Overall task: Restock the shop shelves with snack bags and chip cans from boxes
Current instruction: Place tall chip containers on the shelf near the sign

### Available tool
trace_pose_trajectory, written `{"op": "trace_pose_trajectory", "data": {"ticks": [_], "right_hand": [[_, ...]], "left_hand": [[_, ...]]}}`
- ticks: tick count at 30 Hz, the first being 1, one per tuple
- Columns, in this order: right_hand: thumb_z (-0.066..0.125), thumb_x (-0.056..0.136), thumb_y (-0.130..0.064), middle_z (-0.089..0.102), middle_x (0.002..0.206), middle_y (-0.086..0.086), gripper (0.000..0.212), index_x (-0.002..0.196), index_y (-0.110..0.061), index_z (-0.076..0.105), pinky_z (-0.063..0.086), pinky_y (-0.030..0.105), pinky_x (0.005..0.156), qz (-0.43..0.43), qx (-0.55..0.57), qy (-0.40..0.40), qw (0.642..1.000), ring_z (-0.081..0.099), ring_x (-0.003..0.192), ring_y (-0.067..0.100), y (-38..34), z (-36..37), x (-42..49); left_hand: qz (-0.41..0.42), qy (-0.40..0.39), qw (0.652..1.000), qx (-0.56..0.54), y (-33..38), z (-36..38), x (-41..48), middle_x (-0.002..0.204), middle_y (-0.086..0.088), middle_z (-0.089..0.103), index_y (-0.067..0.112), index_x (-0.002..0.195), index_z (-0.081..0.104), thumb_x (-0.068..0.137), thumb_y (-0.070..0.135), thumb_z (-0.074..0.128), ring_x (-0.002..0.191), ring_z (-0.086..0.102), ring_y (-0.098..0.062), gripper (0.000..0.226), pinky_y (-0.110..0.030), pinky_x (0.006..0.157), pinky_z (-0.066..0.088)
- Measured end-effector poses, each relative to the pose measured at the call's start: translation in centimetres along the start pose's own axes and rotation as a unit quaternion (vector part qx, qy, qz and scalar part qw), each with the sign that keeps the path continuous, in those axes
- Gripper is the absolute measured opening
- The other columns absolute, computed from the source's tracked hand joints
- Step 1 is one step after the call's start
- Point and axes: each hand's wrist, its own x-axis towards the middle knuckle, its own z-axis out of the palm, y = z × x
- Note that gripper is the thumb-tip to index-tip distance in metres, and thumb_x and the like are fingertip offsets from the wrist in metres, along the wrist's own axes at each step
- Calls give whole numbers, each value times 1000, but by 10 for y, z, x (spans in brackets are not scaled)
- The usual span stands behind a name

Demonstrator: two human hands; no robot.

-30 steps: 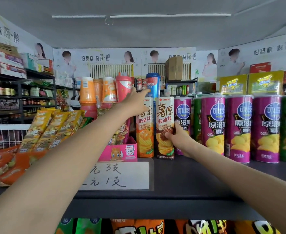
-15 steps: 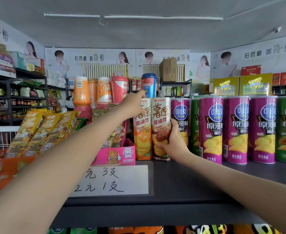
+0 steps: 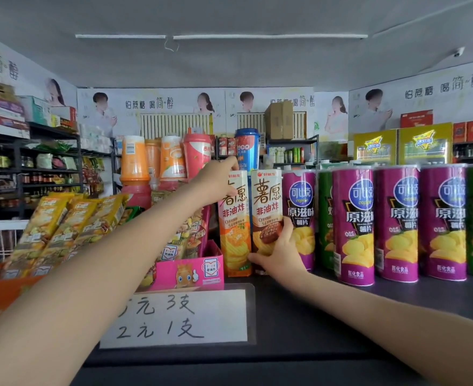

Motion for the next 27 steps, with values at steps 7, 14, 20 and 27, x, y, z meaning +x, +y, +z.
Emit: {"op": "trace_pose_trajectory", "data": {"ticks": [7, 14, 20, 27], "right_hand": [[77, 80, -20, 28, 149, 16, 113, 150, -17, -11, 39, 46, 108, 1, -33, -14, 999, 39, 134, 31, 1, -1, 6], [77, 79, -16, 27, 150, 15, 112, 150, -15, -9, 39, 40, 107, 3, -25, -23, 999, 38, 135, 28, 0, -6, 6], [79, 78, -18, 33, 146, 15, 112, 150, -17, -7, 44, 42, 102, 24, -23, -8, 999, 45, 128, 29, -5, -7, 2], [76, 78, -10, 32, 146, 16, 109, 150, -18, -5, 45, 39, 99, 33, -12, -15, 999, 44, 128, 30, -14, -17, -7]], "left_hand": [[0, 7, 1000, -1, -4, 0, 0, 108, -4, 61, 13, 119, 50, 88, 7, 67, 89, 58, -18, 36, -19, 57, 42], [6, -1, 1000, 24, -3, 3, 1, 114, -11, 61, 13, 122, 49, 89, 11, 67, 93, 58, -21, 38, -20, 58, 40], [-2, 4, 999, 52, 1, 3, -4, 121, -12, 54, 16, 134, 47, 90, 15, 66, 100, 55, -23, 48, -29, 74, 43], [-26, 6, 994, 102, 20, -2, -23, 141, -13, 41, 21, 152, 27, 92, 20, 64, 122, 49, -28, 70, -34, 93, 43]]}}
